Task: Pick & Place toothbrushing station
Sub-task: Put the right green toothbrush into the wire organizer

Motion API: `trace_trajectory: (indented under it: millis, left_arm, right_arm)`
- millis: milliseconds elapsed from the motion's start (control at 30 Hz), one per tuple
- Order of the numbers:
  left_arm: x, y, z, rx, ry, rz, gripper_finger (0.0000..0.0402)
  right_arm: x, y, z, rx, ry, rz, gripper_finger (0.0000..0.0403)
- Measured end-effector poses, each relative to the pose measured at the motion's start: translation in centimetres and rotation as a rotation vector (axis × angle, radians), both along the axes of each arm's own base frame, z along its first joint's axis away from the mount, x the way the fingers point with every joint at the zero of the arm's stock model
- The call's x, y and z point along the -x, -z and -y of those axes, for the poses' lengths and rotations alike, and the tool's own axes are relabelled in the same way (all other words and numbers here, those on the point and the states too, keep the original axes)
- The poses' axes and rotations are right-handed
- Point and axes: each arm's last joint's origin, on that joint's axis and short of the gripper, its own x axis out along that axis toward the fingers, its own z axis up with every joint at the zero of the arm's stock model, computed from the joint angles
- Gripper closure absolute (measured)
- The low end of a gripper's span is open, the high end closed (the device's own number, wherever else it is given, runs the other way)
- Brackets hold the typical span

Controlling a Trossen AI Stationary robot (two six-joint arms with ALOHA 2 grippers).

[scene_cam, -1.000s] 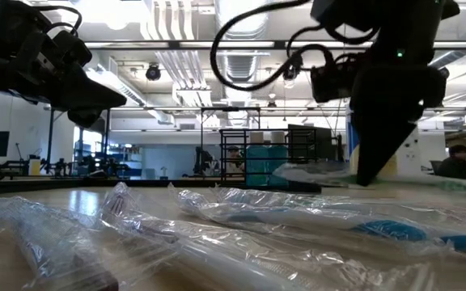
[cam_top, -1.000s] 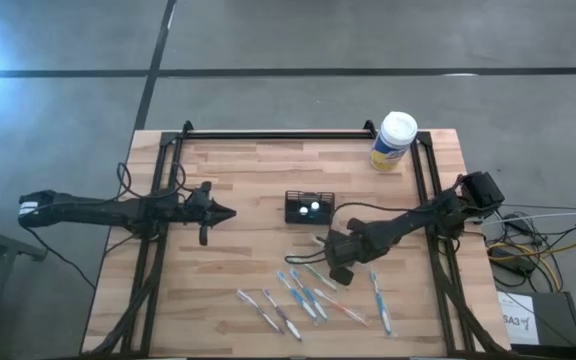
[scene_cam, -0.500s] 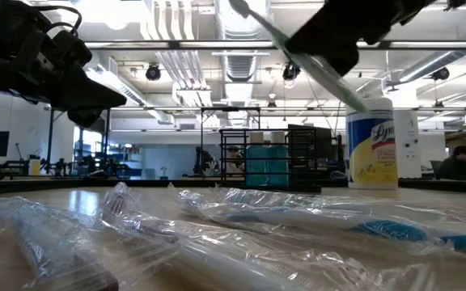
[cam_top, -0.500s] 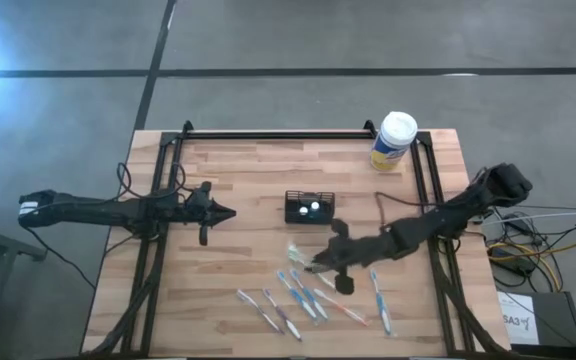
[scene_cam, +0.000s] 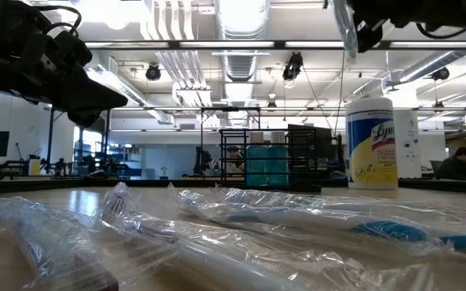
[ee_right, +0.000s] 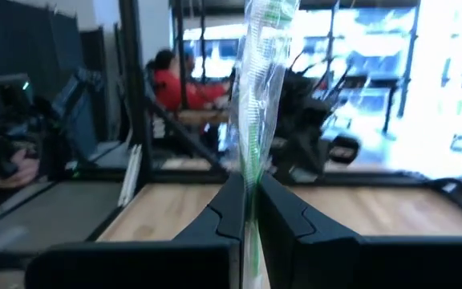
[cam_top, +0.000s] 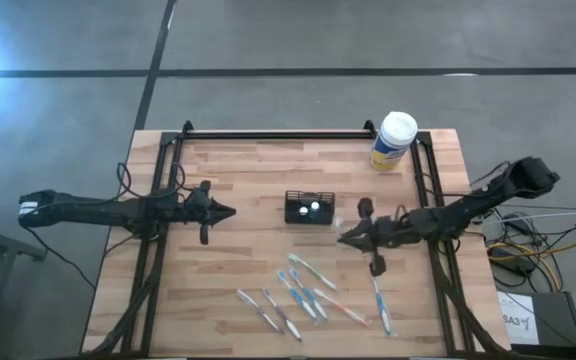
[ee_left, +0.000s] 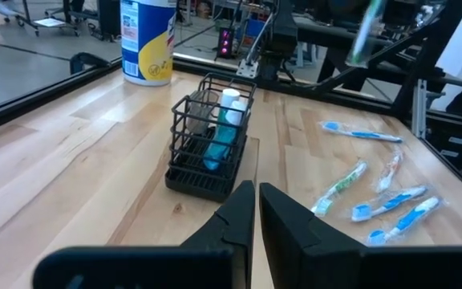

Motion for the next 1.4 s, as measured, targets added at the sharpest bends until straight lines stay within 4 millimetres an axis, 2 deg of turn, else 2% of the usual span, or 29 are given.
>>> trace_trajectory:
  millis: [333, 567, 800, 1067, 1200, 1400]
  left_arm:
    - [0.0, 0.0, 0.0, -0.001, -0.007, 0.0, 0.0376]
    - [0.0, 0.0, 0.0, 0.0, -0.008, -0.002, 0.0376]
    - [0.1, 0.2, -0.2, 0.012, -0.089, -0.024, 0.0376]
    - [0.1, 0.4, -0.2, 0.013, -0.09, -0.035, 0.0376]
    - [0.1, 0.4, -0.2, 0.013, -0.09, -0.035, 0.0376]
    - [0.1, 0.4, -0.2, 0.013, -0.09, -0.035, 0.0376]
  right_arm:
    - [3.5, 0.4, 2.0, 0.047, 0.051, 0.112, 0.039]
    - [4.5, -0.4, 2.5, 0.062, 0.065, 0.143, 0.039]
    - [3.9, -3.4, 2.7, 0.066, 0.077, 0.077, 0.039]
    - [3.2, -7.3, 3.0, 0.104, 0.088, 0.029, 0.039]
    - [3.1, -8.6, 3.4, 0.114, 0.111, 0.009, 0.039]
    - [3.1, -9.2, 3.9, 0.117, 0.126, 0.007, 0.039]
